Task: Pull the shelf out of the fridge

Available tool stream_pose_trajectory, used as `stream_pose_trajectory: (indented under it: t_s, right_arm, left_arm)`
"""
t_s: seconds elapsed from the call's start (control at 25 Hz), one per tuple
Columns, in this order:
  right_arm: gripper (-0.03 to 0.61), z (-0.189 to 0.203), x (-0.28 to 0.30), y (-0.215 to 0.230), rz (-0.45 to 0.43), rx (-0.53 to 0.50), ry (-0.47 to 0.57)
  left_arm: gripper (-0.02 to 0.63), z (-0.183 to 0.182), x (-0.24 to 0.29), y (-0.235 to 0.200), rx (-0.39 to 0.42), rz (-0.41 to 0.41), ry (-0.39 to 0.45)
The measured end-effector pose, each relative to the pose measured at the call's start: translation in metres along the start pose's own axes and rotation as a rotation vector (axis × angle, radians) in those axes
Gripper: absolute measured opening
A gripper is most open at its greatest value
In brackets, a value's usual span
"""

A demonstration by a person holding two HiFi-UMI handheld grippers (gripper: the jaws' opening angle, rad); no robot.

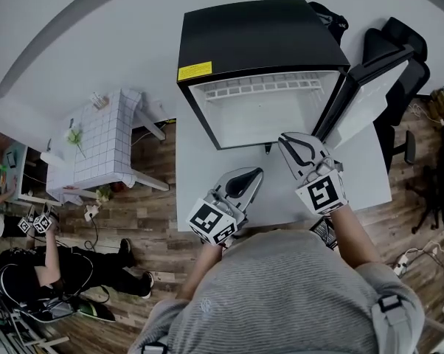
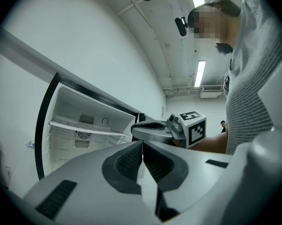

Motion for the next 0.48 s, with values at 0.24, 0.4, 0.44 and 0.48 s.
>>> stream_pose_trajectory:
  t_s: [0.24,0.4,0.44,0.48]
  right_arm:
    - [0.017,0.021,0.030,0.011,0.071,-0.235,-0.080]
    - [0.025,0.025,0.047,0.020,0.105,-0.355,-0.110]
    - [0.042,0.026,0.053,0.021,0.110,-0.395,-0.121]
    - [0.077,0.028,0.058,0.023,0.114,-0.433,-0.133]
  left_arm:
    - [0.011,0.007,-0.004,0.000,-0.023,0.011,0.001]
    - [0.011,0.007,-0.007,0.003,-0.032,0.015,-0.001]
    - [0.012,0.008,-0.007,0.004,-0.037,0.014,0.003]
    - [0.012,0.009,-0.008,0.005,-0.041,0.013,0.007]
Point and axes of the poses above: the fingertips, and each gripper's own axes: x forward along the fingers, y to its right, z out of its underside, the point moved 2 cm from there along -x, backward along the fingers, and after that the axes turned 7 degrees about x, right-handed, at the moved point
